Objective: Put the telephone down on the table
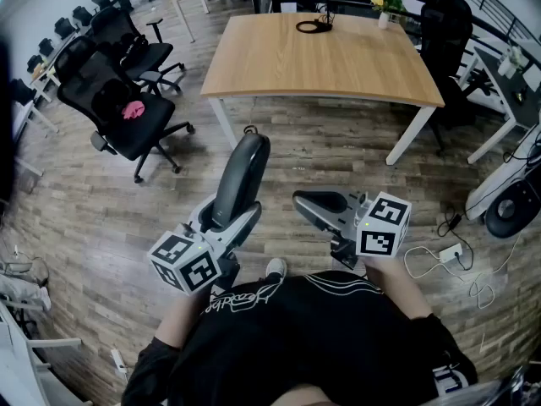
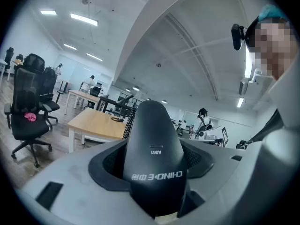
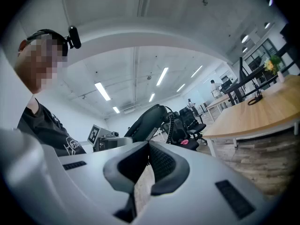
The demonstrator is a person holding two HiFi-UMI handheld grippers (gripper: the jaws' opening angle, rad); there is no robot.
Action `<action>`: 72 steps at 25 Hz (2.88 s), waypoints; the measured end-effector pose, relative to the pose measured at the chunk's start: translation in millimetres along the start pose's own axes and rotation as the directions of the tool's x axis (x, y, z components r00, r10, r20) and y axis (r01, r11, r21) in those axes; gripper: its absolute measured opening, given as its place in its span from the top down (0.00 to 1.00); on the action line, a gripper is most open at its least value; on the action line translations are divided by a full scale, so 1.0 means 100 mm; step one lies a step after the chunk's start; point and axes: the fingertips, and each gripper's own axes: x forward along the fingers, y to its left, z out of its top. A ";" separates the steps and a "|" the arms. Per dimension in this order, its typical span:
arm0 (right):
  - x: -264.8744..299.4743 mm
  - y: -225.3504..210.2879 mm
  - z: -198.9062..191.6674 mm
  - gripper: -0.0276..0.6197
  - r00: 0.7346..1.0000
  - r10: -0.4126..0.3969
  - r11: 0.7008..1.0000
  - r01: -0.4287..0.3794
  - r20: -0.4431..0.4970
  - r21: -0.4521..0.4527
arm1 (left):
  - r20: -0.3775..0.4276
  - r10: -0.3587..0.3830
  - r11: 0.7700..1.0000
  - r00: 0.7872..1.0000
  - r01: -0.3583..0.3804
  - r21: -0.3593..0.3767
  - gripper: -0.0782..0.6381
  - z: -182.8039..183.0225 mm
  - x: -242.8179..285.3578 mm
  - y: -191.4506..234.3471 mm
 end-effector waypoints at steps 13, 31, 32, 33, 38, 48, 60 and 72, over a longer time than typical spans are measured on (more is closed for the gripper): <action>-0.49 0.39 -0.09 0.90 0.999 -0.009 1.000 0.009 0.034 -0.021 | 0.070 0.038 0.999 0.997 -0.040 0.032 0.49 -0.11 -0.38 -0.44; 0.14 -0.49 -0.08 0.90 0.999 -0.038 0.998 0.040 -0.033 0.048 | 0.048 0.134 0.991 0.990 -0.132 -0.030 0.49 -0.02 -0.12 0.68; 0.23 -0.61 -0.08 0.90 0.998 -0.045 0.997 0.047 -0.037 0.060 | 0.040 0.137 0.990 0.990 -0.136 -0.040 0.49 -0.01 -0.06 0.82; 0.33 -0.73 -0.07 0.90 0.998 -0.052 0.996 0.055 -0.040 0.073 | 0.032 0.139 0.989 0.990 -0.137 -0.049 0.49 0.00 0.00 0.96; 0.93 -1.29 -0.01 0.90 0.994 -0.066 0.993 0.074 -0.083 0.097 | -0.019 0.130 0.988 0.991 -0.131 -0.081 0.49 0.14 0.35 1.73; 2.23 -2.47 0.32 0.90 0.981 -0.140 0.977 0.159 -0.132 0.146 | -0.078 0.078 0.992 0.994 -0.085 -0.091 0.49 0.65 1.02 3.23; 2.79 -2.99 0.64 0.90 0.981 -0.165 0.976 0.177 -0.105 0.125 | -0.096 0.045 0.996 0.994 -0.052 -0.072 0.49 0.91 1.51 3.90; 2.68 -4.01 1.01 0.90 0.982 -0.180 0.969 0.188 -0.064 0.158 | -0.134 0.085 0.996 0.987 -0.086 -0.002 0.49 1.18 2.47 4.24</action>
